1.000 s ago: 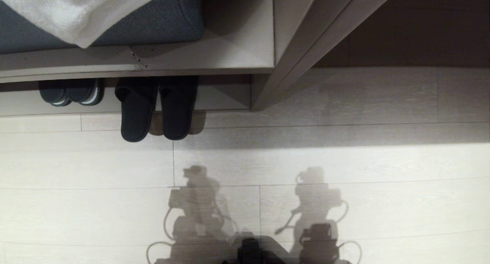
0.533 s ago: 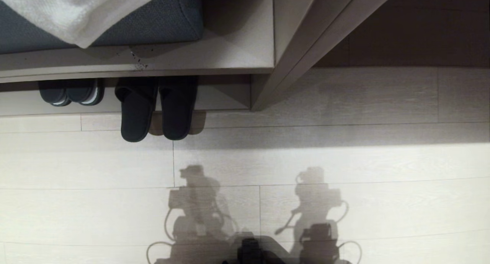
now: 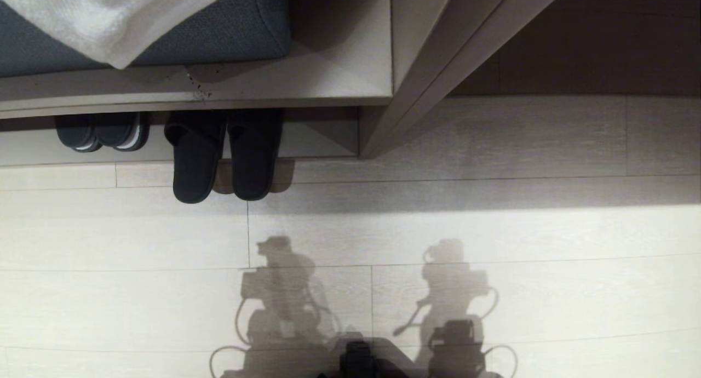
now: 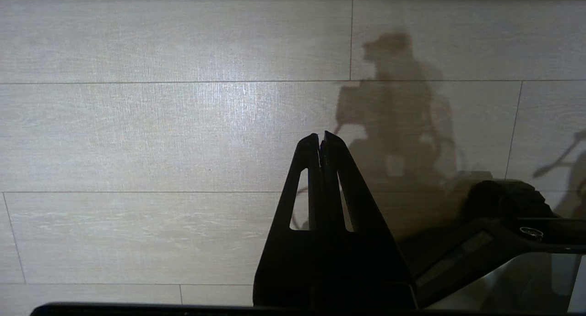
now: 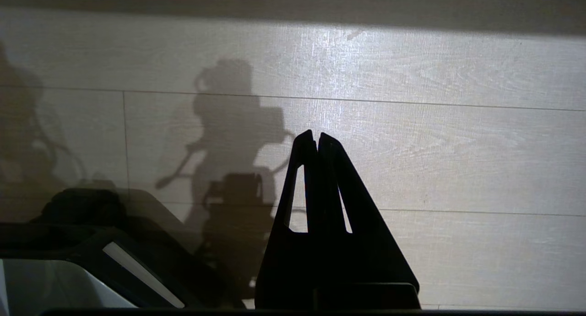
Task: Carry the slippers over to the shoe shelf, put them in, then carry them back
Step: Pick up the slippers in the shoe cabinet
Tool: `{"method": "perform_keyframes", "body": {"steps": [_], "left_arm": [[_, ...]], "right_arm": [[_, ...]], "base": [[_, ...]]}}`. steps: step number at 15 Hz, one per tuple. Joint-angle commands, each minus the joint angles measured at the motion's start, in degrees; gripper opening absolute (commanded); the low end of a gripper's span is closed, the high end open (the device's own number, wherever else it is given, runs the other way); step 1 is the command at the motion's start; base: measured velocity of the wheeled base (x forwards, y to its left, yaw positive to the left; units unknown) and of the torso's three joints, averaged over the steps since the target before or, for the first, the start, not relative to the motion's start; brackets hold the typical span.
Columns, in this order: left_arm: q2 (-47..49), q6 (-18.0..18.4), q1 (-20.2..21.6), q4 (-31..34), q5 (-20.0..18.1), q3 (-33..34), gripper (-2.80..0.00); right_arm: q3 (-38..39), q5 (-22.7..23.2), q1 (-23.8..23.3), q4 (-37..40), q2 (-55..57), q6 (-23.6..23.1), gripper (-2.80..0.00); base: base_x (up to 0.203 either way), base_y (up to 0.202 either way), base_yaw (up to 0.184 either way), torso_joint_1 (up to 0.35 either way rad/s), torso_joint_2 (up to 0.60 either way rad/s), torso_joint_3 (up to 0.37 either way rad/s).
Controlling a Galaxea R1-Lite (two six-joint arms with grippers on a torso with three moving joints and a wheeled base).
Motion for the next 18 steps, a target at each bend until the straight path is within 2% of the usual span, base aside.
{"method": "perform_keyframes", "body": {"steps": [1, 8, 11, 13, 15, 18], "left_arm": [[0.1, 0.0, -0.1, 0.0, 0.0, 0.1, -2.8], [0.1, 0.3, 0.0, -0.1, 0.0, -0.1, -2.8], [0.3, 0.8, 0.0, 3.4, 0.1, -8.2, -2.8], [0.9, 1.0, 0.0, 12.0, 0.0, -16.2, -2.8], [3.3, 1.4, 0.0, 17.6, -0.1, -22.2, -2.8], [8.3, 2.0, -0.1, 18.8, 0.2, -25.4, -2.8]], "right_arm": [[2.3, 0.0, 0.0, 0.0, -2.2, 0.0, -2.8], [2.3, 0.0, 0.0, 0.0, -2.2, 0.0, -2.8], [2.3, 0.0, 0.0, 0.0, -2.2, 0.0, -2.8], [2.3, 0.0, 0.0, 0.0, -2.2, 0.0, -2.8], [2.3, 0.0, 0.0, 0.0, -2.2, 0.0, -2.8], [2.3, 0.0, 0.0, 0.0, -2.2, 0.0, -2.8]], "base": [[0.0, 0.0, 0.0, 0.0, 0.0, 0.0], [0.0, 0.0, 0.0, 0.0, 0.0, 0.0], [0.0, 0.0, 0.0, 0.0, 0.0, 0.0], [0.0, 0.0, 0.0, 0.0, 0.0, 0.0], [0.0, 0.0, 0.0, 0.0, 0.0, 0.0], [0.0, 0.0, 0.0, 0.0, 0.0, 0.0]]}}
